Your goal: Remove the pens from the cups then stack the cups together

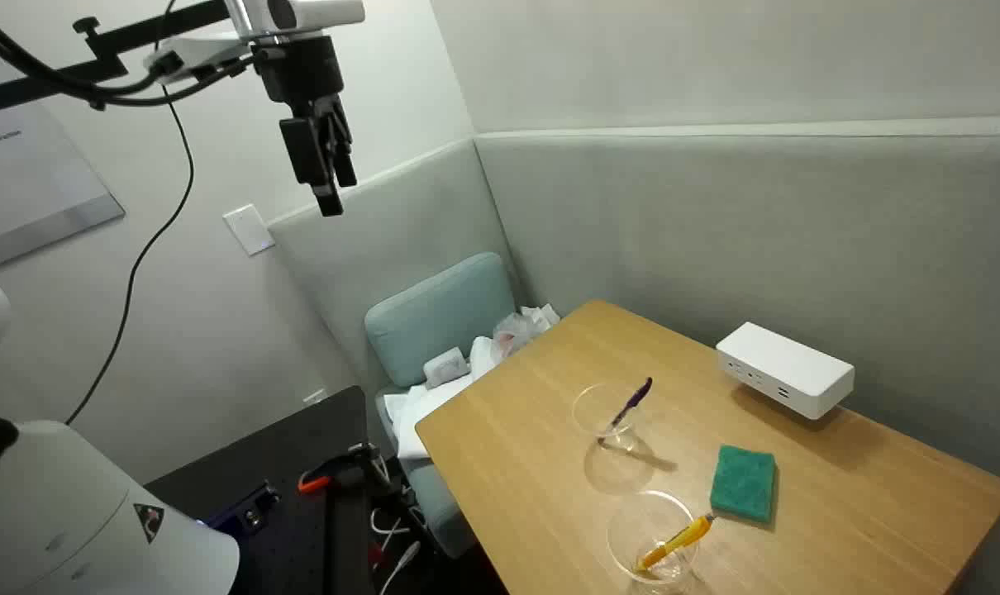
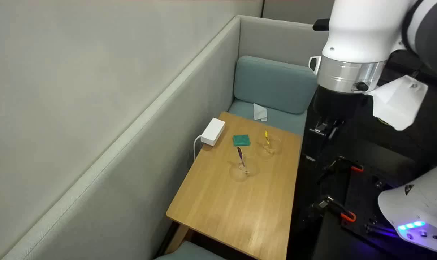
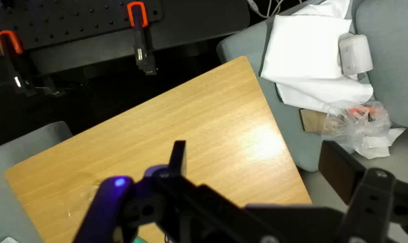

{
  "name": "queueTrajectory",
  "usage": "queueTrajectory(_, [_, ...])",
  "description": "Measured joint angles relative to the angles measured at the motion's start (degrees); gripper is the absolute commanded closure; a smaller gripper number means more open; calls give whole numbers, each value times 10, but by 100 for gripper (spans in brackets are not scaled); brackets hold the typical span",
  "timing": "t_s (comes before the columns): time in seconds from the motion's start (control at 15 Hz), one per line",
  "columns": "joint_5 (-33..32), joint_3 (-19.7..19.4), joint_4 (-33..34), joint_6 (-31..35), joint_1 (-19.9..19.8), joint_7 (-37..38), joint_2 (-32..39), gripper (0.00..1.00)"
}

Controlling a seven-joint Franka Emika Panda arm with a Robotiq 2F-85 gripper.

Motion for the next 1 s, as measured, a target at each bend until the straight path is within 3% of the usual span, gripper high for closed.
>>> queueTrajectory(0.47, [-4, 0, 0, 10, -1, 1, 0, 0])
queueTrajectory(0.73, [-46, 0, 1, 126, -27, 22, 20, 0])
queueTrajectory(1.0, [-105, -5, 16, 238, -73, 49, 89, 0])
